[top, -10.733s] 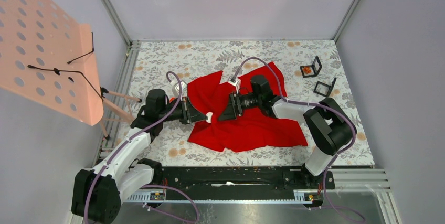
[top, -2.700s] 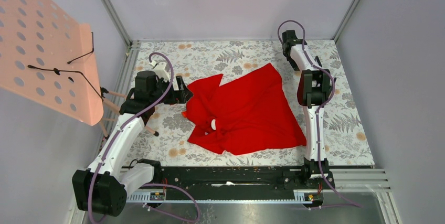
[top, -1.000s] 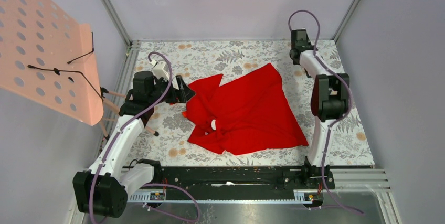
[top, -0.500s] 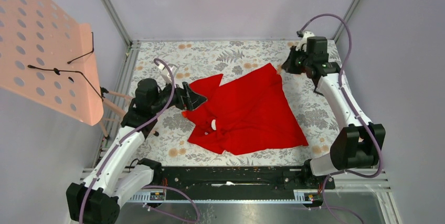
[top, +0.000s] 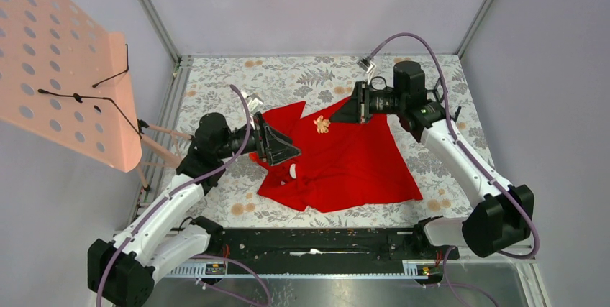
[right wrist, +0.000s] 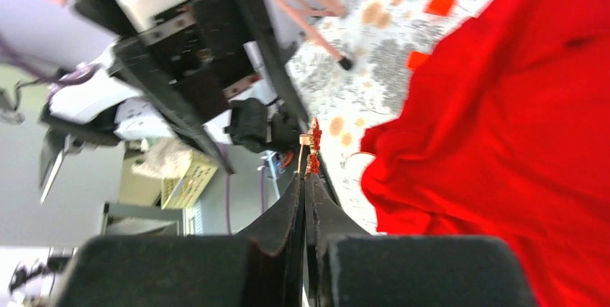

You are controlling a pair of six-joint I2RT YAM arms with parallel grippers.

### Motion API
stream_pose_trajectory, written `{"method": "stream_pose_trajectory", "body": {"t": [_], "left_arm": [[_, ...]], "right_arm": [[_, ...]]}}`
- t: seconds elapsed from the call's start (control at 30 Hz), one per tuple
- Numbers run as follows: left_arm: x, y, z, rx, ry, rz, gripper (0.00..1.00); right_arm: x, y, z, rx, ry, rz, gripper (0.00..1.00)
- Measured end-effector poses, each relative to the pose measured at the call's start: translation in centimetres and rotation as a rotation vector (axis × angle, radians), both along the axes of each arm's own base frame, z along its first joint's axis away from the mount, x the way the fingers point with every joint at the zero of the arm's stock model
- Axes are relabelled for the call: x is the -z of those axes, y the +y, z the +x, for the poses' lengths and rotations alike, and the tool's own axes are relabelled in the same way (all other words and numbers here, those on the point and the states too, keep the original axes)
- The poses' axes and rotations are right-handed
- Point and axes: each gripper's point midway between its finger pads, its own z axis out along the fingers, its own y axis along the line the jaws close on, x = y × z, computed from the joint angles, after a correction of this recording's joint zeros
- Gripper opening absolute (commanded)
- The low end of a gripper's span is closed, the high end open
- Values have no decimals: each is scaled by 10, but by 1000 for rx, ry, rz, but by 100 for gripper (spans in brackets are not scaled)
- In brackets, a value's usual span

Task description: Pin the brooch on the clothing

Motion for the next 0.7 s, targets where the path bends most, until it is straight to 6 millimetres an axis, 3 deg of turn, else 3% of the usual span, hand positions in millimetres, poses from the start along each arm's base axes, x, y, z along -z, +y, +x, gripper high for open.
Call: {"method": "stream_pose_trajectory", "body": {"t": [0.13,0.3,0.4,0.6,0.7], "left_arm": [[2,-6,-5,51,25,-10,74],[-5,-15,-14,114,27,-38,76],[-12,-19,-17,136,20,-52,61],[-19,-24,-12,141,24,-79,52],[-23,-26,-10,145,30,-101,43]], "right_arm": [[-24,13,-22,-121,-42,86,0],[-33,20,-40,-216,-43,124,0],[-34,24,-49,-263,-41,135,0],[-31,32,-62,-334,-16,143,0],[-29,34,-65,-347,-8,140,0]]}}
